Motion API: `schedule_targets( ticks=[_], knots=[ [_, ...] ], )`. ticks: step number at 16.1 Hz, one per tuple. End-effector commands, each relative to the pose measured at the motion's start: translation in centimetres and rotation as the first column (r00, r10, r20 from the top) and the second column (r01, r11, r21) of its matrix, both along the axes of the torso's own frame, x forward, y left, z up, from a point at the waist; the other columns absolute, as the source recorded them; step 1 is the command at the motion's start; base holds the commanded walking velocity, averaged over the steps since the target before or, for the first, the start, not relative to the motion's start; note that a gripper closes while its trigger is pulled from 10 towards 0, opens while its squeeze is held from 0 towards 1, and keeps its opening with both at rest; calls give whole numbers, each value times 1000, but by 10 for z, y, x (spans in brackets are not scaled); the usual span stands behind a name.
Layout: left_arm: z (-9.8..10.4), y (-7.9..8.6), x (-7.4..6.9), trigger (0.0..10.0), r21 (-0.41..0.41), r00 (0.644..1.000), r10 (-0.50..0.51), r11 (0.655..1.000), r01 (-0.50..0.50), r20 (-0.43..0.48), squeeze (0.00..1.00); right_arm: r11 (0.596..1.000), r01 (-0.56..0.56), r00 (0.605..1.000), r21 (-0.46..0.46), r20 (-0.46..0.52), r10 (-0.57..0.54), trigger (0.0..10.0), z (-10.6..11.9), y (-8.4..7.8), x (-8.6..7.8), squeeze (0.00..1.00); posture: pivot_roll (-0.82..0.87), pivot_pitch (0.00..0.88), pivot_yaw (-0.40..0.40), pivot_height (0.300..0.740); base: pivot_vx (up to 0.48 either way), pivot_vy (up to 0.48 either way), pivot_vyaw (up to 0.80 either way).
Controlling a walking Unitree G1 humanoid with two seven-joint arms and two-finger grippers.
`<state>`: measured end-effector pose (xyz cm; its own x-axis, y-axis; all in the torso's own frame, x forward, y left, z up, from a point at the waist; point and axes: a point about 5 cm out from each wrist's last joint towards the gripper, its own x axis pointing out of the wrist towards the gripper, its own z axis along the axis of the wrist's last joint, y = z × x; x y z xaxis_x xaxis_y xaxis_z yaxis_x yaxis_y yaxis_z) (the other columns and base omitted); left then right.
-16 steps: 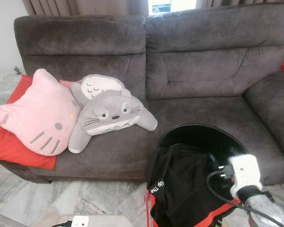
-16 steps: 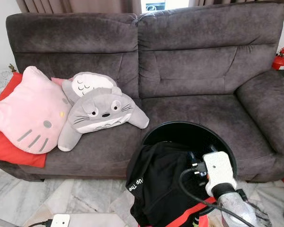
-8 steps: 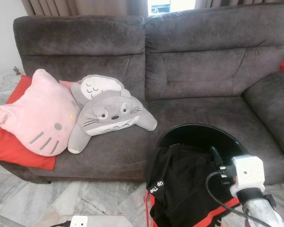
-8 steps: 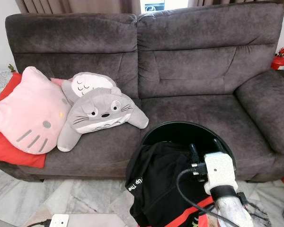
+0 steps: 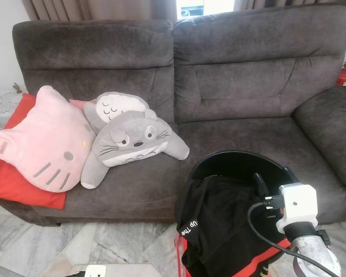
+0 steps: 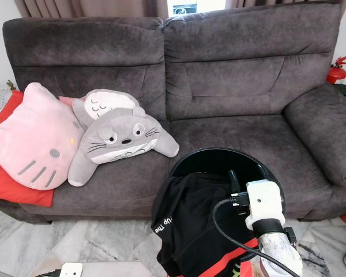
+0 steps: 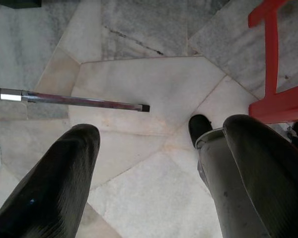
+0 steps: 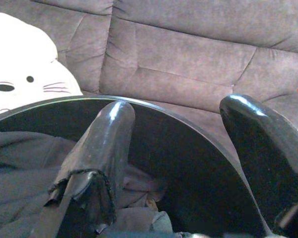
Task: Hang hanger
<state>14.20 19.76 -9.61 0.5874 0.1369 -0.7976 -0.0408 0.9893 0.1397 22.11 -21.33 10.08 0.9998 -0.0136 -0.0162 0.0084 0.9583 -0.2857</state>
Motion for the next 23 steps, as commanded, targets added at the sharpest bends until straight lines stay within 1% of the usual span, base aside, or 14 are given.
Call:
schedule_targets(
  ticks=[1,2,6,15,18,20,22,23],
  knots=[
    [0,5,-3,10000,18,1000,-5,1000,5,-9,0,1000,13,1000,3,0,-13,10000,-1,-2,0,0,-250,0,91,740,0,0,0],
    [0,6,-3,10000,24,1000,-7,1000,8,-14,0,999,27,1000,20,-3,-27,10000,-1,-5,1,0,-249,0,91,740,0,0,0],
    [0,6,-4,10000,17,1000,-2,1000,2,-12,0,999,30,999,14,-13,-30,10000,-4,-6,1,0,-248,0,92,740,0,0,0],
    [0,7,-3,10000,17,1000,0,1000,0,-7,0,999,36,999,37,-25,-35,10000,-6,-7,2,0,-238,0,91,740,-262,0,0],
    [0,7,-3,10000,23,1000,3,1000,-3,-9,0,999,33,999,34,-25,-32,10000,-6,-7,3,0,-237,0,92,740,0,0,0],
    [0,7,-3,10000,23,1000,4,1000,-4,-8,0,1000,24,999,13,-26,-24,10000,-4,-7,3,0,-238,0,93,740,0,0,0],
    [0,7,-2,10000,22,1000,7,1000,-7,-6,0,998,-6,999,-59,-38,3,10000,-3,-9,2,0,-240,0,92,740,0,0,0],
    [0,8,-2,10000,21,1000,9,1000,-9,-5,0,984,-62,997,-166,-60,53,10000,-3,-7,-1,0,-239,0,92,740,0,0,0]
  ],
)
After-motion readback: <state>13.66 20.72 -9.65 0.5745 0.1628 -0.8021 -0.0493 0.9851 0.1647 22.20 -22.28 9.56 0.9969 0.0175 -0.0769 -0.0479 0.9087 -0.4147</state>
